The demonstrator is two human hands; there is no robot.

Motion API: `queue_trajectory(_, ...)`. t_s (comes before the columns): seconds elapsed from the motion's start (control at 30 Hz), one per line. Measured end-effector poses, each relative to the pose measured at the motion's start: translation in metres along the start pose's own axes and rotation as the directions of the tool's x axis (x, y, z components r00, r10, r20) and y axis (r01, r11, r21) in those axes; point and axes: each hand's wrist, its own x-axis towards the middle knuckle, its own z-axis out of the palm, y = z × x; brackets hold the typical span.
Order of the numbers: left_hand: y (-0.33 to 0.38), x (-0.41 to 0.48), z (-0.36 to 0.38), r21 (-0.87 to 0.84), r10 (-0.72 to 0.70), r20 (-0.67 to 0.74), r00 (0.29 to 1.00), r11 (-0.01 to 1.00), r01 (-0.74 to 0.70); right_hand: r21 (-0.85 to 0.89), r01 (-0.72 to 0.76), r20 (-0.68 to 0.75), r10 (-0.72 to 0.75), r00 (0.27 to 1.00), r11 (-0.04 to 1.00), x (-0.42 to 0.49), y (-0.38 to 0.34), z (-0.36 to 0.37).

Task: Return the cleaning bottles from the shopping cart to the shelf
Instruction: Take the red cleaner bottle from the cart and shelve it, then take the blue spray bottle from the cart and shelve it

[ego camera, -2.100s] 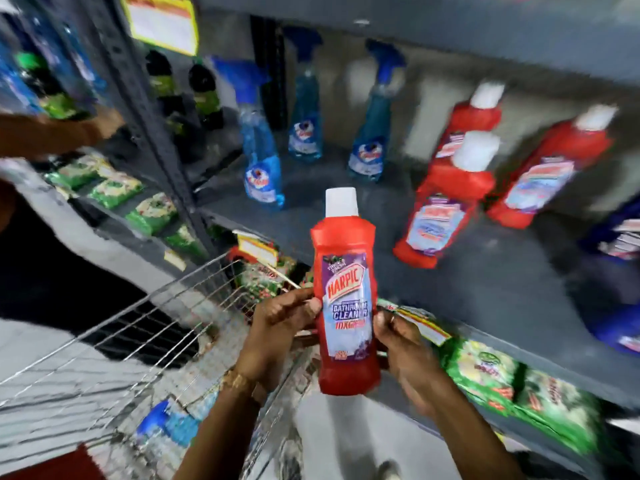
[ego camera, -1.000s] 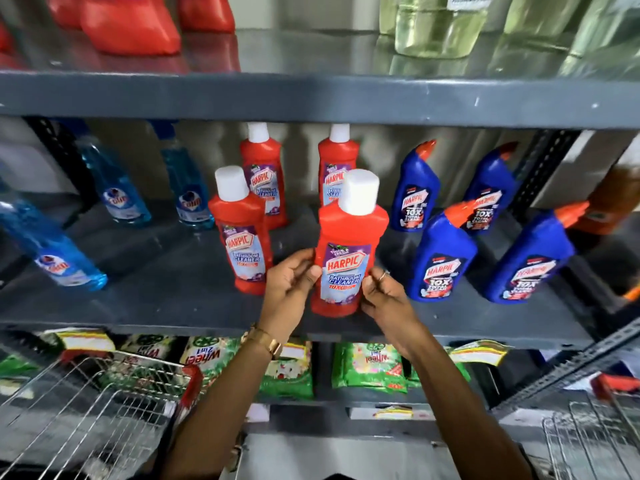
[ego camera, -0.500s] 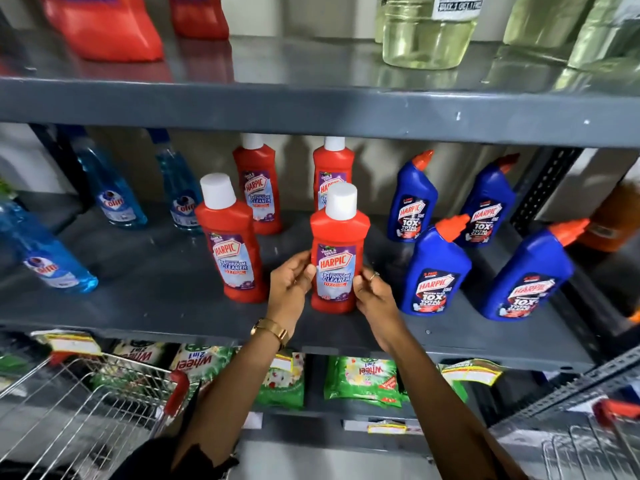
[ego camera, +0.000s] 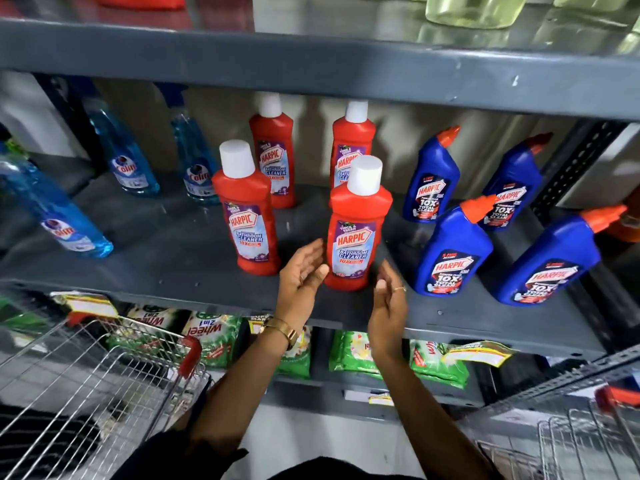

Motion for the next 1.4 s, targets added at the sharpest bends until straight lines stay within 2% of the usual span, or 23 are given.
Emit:
queue_trajectory(0.07,-0.002,-0.012,-0.01,0.027,-0.015,-0.027,1.0,1.0,0.015,-0.054,0.054,-0.094,-0.059,0.994,0.997,-0.022,0.0,0.005)
queue_trajectory(0.17,-0.004,-0.034,-0.035,0.034,-0.043,-0.068,0.997,0.998,0.045,-0.086,0.139,-0.081,-0.146,0.986,0.987,-0.05,-0.008,0.018)
queue_trajectory(0.27,-0.001,-0.062,-0.072,0.055,-0.07,-0.147,0.987,0.995,0.079,-0.118,0.219,0.139,-0.202,0.969,0.969,-0.076,-0.019,0.046)
queue_trajectory(0.33,-0.001,-0.079,-0.102,0.108,-0.076,-0.243,0.967,0.989,0.105,-0.223,0.304,0.343,-0.218,0.914,0.926,-0.091,-0.022,0.067)
queue_trajectory(0.4,-0.003,-0.101,-0.142,0.105,-0.082,-0.358,0.93,0.986,0.127,-0.288,0.4,0.535,-0.2,0.821,0.87,-0.108,-0.018,0.094)
queue_trajectory(0.5,-0.013,-0.147,-0.208,0.006,-0.144,-0.56,0.816,0.984,0.178,-0.311,0.466,0.763,-0.075,0.642,0.828,-0.142,-0.004,0.138)
queue_trajectory(0.63,-0.041,-0.226,-0.286,-0.136,-0.389,-0.668,0.634,0.902,0.41,-0.3,0.484,0.918,0.111,0.38,0.822,-0.206,0.021,0.185)
queue_trajectory(0.7,-0.063,-0.27,-0.321,-0.204,-0.517,-0.682,0.517,0.813,0.545,-0.248,0.524,0.961,0.137,0.242,0.815,-0.242,0.031,0.206)
queue_trajectory(0.77,-0.092,-0.314,-0.347,-0.253,-0.605,-0.716,0.348,0.69,0.678,-0.188,0.575,0.981,0.128,0.144,0.797,-0.275,0.041,0.224)
queue_trajectory(0.83,-0.121,-0.346,-0.363,-0.3,-0.695,-0.691,0.196,0.523,0.798,-0.182,0.655,0.983,0.128,0.131,0.733,-0.299,0.048,0.238)
queue_trajectory(0.9,-0.15,-0.368,-0.375,-0.3,-0.789,-0.604,0.112,0.356,0.885,-0.227,0.776,0.973,0.175,0.152,0.589,-0.313,0.06,0.246)
queue_trajectory(1.0,-0.189,-0.386,-0.387,-0.208,-0.827,-0.563,-0.01,0.131,0.969,-0.264,0.886,0.924,0.363,0.119,0.381,-0.315,0.07,0.249)
queue_trajectory(1.1,-0.222,-0.391,-0.401,-0.317,-0.803,-0.588,-0.096,0.119,0.941,-0.262,0.925,0.826,0.56,0.067,0.276,-0.312,0.067,0.255)
queue_trajectory(1.2,-0.246,-0.391,-0.42,-0.509,-0.767,-0.612,-0.191,0.197,0.838,-0.304,0.92,0.798,0.593,0.105,0.246,-0.314,0.063,0.258)
queue_trajectory(1.27,-0.258,-0.394,-0.429,-0.607,-0.749,-0.613,-0.252,0.243,0.756,-0.301,0.922,0.82,0.559,0.121,0.243,-0.314,0.065,0.258)
queue_trajectory(1.4,-0.257,-0.387,-0.436,-0.676,-0.782,-0.572,-0.249,0.277,0.683,-0.308,0.919,0.787,0.609,0.1,0.248,-0.314,0.063,0.258)
